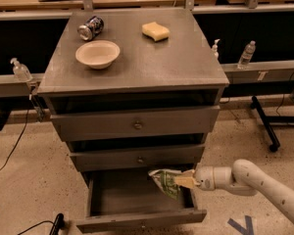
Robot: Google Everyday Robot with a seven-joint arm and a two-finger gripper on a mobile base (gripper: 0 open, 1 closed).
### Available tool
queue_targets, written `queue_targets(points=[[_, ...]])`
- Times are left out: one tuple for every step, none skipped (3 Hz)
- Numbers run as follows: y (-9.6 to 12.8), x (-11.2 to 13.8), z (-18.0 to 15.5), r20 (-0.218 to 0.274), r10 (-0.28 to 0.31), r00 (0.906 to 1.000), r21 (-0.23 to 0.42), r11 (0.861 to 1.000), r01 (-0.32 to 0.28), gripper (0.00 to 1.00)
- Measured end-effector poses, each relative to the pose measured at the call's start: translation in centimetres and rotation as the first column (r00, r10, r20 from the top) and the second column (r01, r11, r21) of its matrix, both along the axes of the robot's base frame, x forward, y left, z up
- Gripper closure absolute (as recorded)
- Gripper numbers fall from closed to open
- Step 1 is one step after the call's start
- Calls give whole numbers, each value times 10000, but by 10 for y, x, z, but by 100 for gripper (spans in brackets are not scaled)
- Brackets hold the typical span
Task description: Place green jalapeno chip bag into bottom drawer
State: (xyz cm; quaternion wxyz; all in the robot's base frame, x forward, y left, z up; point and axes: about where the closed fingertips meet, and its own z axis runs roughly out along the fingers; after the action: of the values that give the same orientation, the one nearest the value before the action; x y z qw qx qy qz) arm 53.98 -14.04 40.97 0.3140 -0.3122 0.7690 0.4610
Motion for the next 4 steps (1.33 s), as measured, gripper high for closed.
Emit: queue_targets(points=[[-1,3,-5,51,-100,9999,-17,9999,101,100],[-11,34,-52,676,-1127,9913,-229,9932,1145,100],[-21,51,-78,1268,-1637,9783,-506,9839,1712,100],[-27,62,-96,1315,-1614,9781,-666,9830,1712,100]])
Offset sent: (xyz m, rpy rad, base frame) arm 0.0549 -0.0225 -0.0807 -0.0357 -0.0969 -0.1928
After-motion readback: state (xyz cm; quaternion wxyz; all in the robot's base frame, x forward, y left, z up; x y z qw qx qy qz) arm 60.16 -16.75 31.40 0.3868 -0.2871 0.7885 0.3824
